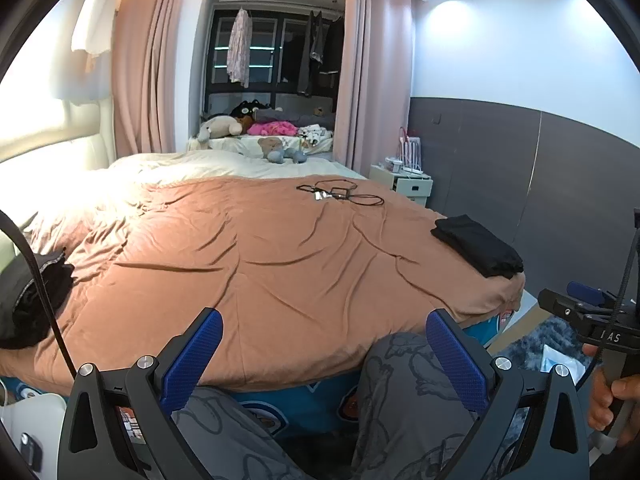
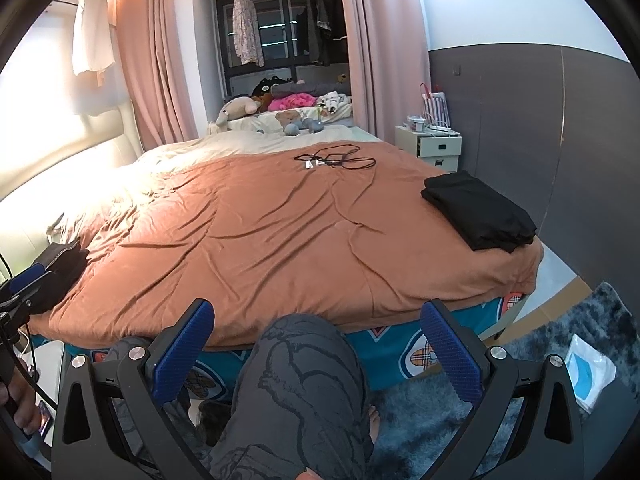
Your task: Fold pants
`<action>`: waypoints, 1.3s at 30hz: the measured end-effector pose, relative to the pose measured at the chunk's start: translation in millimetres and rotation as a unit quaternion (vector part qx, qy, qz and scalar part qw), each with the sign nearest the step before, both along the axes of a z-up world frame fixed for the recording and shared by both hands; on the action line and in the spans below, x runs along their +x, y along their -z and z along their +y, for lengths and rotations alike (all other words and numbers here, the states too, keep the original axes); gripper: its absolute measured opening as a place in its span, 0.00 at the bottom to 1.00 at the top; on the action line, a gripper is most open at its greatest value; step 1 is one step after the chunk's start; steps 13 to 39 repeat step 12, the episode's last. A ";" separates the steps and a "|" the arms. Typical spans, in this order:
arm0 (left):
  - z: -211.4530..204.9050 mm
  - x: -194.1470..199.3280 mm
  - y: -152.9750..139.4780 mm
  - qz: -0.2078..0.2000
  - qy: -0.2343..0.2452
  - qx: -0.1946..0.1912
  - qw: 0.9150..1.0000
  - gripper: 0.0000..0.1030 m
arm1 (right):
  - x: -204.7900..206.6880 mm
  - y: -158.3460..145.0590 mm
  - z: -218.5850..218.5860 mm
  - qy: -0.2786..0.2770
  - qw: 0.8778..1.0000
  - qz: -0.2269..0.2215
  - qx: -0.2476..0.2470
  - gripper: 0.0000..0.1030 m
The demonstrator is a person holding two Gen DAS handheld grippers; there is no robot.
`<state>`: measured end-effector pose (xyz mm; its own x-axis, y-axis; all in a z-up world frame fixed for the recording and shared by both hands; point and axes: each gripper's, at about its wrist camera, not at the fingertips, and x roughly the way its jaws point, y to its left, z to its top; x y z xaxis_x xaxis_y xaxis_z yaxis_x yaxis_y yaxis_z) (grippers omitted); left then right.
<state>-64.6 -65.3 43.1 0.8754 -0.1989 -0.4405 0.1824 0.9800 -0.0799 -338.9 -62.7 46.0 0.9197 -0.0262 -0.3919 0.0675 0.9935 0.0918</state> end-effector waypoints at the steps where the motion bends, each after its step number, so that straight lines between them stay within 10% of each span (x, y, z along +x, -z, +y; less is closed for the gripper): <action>1: -0.6 -1.0 -0.6 -0.001 0.001 0.000 1.000 1.00 | 0.0 0.0 0.6 -0.001 1.000 0.001 0.000 1.00; 39: 0.8 -16.8 -7.1 -0.013 0.002 0.000 1.000 1.00 | -10.0 -3.3 -0.4 -0.006 1.000 -0.003 -0.003 1.00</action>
